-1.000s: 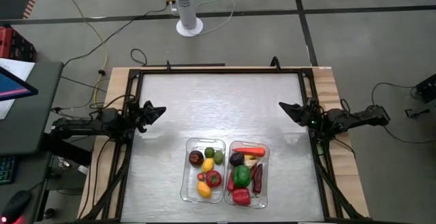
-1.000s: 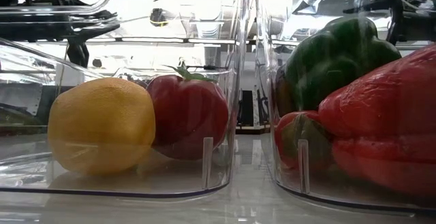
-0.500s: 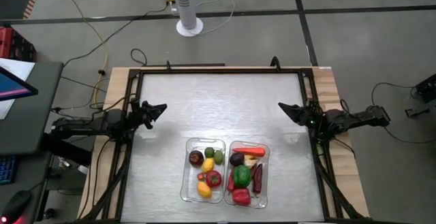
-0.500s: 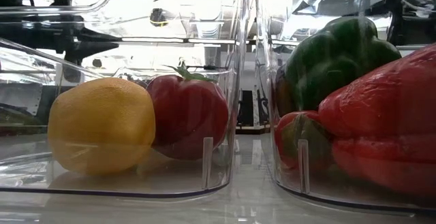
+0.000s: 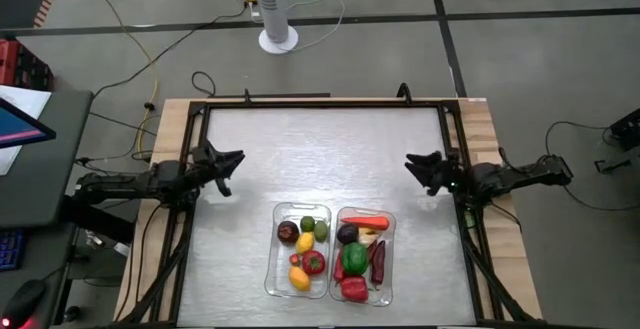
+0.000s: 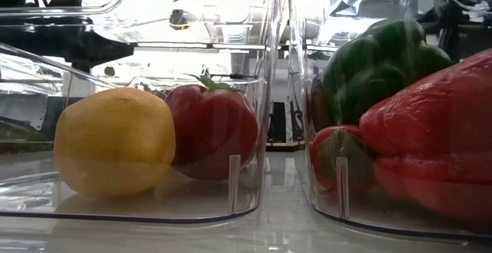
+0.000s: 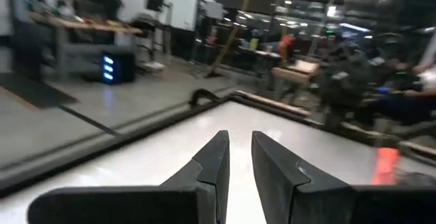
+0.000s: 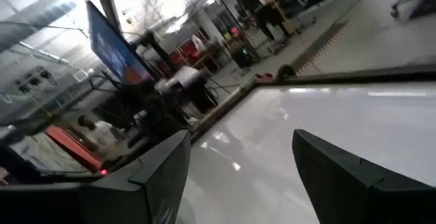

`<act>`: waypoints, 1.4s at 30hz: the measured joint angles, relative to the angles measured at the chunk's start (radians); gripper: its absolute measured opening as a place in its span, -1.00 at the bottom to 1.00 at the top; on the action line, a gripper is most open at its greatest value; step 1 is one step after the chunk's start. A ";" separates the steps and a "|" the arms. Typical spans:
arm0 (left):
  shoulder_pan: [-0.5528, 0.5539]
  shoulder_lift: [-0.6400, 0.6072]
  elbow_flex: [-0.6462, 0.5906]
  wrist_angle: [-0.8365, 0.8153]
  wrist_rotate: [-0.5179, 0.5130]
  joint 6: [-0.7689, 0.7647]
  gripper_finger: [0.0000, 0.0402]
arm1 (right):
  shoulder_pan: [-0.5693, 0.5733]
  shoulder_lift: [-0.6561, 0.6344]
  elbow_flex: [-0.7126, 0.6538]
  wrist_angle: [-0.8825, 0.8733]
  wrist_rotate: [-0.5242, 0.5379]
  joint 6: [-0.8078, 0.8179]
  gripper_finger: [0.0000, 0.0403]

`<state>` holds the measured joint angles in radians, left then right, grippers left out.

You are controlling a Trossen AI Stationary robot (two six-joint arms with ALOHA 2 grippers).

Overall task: Sort produce into baskets
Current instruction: Return to Home Position

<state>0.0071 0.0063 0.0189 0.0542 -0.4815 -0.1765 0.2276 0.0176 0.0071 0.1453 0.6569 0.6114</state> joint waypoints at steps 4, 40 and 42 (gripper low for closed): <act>0.000 0.000 0.000 0.008 -0.049 0.099 -0.75 | 0.001 0.012 0.001 -0.061 -0.001 -0.031 0.42; 0.000 0.000 0.003 -0.013 0.023 0.087 -0.75 | 0.001 0.021 0.005 -0.088 -0.004 -0.420 0.42; 0.000 0.000 0.003 -0.013 0.023 0.088 -0.75 | 0.001 0.021 0.005 -0.088 -0.004 -0.420 0.42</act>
<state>0.0074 0.0059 0.0223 0.0410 -0.4583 -0.0888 0.2287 0.0383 0.0116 0.0575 0.6533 0.1917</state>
